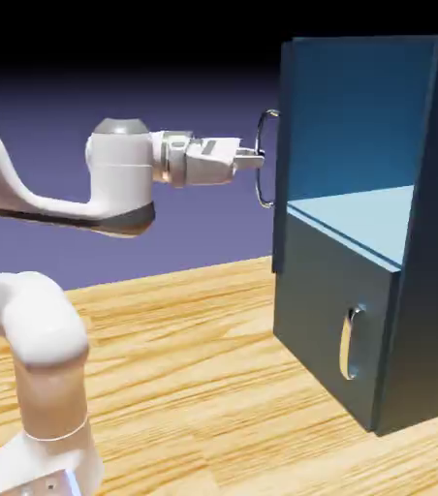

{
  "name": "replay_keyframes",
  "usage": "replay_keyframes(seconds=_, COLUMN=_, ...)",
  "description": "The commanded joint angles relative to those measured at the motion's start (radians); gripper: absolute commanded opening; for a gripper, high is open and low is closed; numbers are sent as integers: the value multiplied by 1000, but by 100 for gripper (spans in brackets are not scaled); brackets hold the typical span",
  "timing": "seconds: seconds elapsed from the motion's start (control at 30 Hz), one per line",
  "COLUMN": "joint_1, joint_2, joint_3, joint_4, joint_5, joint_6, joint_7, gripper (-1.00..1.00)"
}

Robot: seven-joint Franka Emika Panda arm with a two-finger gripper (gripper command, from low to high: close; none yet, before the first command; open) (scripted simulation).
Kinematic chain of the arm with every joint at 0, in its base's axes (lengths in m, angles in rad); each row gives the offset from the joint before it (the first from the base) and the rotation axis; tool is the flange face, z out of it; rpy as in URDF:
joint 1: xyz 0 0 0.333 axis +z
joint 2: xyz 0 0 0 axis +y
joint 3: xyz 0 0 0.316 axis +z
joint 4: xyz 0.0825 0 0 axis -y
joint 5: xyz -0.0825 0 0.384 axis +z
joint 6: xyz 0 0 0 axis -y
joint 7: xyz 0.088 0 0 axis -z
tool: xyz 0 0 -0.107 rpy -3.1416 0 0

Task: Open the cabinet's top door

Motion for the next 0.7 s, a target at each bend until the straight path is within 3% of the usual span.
replay_keyframes(seconds=0.0, joint_1=4, joint_2=-12, joint_3=32, joint_4=-6, joint_5=45, joint_6=-35, joint_7=-15, gripper=-100)
replay_keyframes(seconds=0.33, joint_1=34, joint_2=-18, joint_3=389, joint_4=49, joint_5=444, joint_6=-422, joint_7=-80, gripper=-100)
replay_keyframes(seconds=0.67, joint_1=-109, joint_2=131, joint_3=751, joint_4=299, joint_5=723, joint_6=-816, joint_7=-65, gripper=-100)
